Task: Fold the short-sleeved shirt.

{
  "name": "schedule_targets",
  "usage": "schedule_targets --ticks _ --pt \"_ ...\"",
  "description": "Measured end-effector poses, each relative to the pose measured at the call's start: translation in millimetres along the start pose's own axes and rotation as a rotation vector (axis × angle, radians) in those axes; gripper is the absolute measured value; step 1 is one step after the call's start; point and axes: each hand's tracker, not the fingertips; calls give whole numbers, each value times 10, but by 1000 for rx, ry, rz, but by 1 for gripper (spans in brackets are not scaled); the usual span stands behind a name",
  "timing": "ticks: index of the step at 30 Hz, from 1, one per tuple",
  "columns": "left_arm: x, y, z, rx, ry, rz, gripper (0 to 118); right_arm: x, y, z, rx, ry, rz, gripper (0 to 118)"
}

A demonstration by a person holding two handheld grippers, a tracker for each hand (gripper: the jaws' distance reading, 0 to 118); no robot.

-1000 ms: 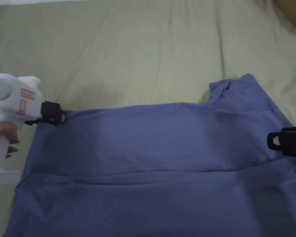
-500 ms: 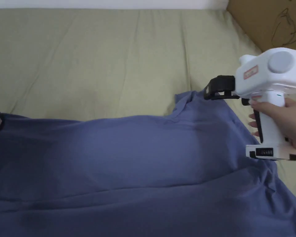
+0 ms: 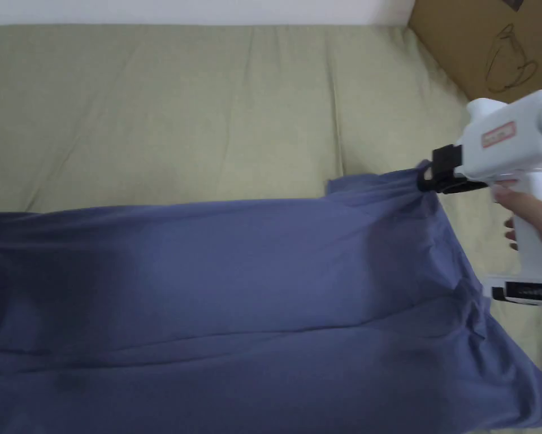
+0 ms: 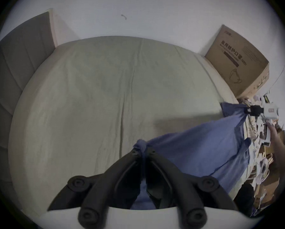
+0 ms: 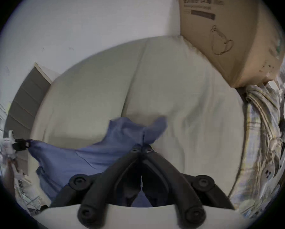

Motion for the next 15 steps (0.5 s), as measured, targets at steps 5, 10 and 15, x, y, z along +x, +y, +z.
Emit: schedule_targets --ticks 5,10,15 --pt "39 -299 497 26 -54 4 1 209 -459 944 32 75 -70 0" --pt "112 -875 805 -5 -74 -57 1 305 -1235 1392 -47 119 -129 0" --pt "9 -1453 698 -94 -104 -6 2 473 -1811 1172 -109 94 -162 0"
